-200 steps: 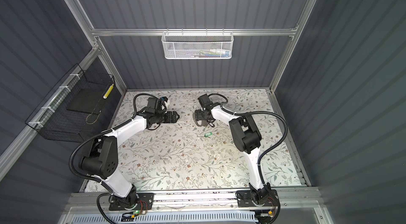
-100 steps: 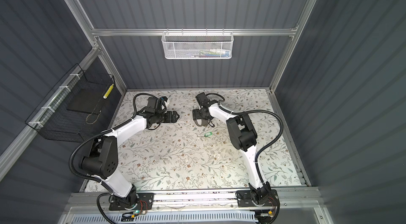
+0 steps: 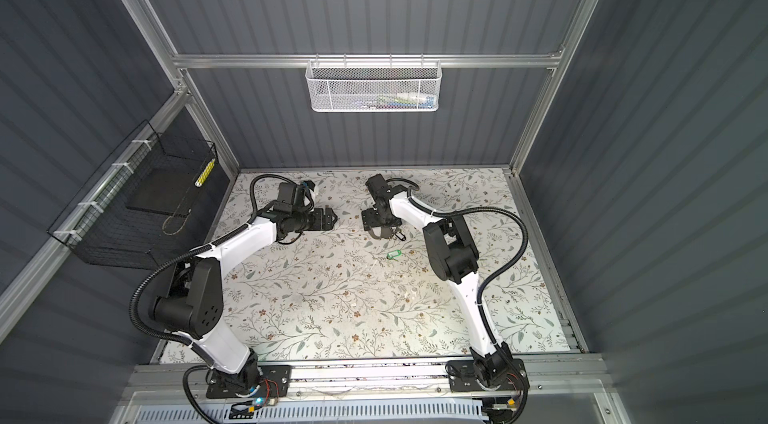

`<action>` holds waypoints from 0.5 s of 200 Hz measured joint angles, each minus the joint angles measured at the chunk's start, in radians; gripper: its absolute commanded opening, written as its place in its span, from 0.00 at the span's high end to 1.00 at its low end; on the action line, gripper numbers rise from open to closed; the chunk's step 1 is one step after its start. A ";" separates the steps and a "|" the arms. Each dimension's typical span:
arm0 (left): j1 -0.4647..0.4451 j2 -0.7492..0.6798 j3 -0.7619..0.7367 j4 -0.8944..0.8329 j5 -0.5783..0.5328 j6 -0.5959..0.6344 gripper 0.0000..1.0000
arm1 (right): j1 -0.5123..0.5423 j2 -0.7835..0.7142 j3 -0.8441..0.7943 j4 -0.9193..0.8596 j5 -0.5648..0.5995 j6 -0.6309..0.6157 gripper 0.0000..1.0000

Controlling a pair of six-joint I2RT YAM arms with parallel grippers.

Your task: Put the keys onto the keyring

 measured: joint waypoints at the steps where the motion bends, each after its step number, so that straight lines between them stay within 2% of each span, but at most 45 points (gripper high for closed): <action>1: 0.000 0.000 0.000 0.000 0.000 0.000 0.06 | 0.000 0.000 0.000 -0.001 -0.001 -0.002 0.14; 48: 0.000 0.000 0.000 -0.004 -0.008 0.004 0.05 | 0.031 -0.007 -0.009 -0.040 -0.034 -0.140 0.16; 100: 0.000 0.000 0.000 -0.010 -0.016 0.004 0.05 | 0.076 -0.090 -0.140 -0.049 -0.097 -0.263 0.22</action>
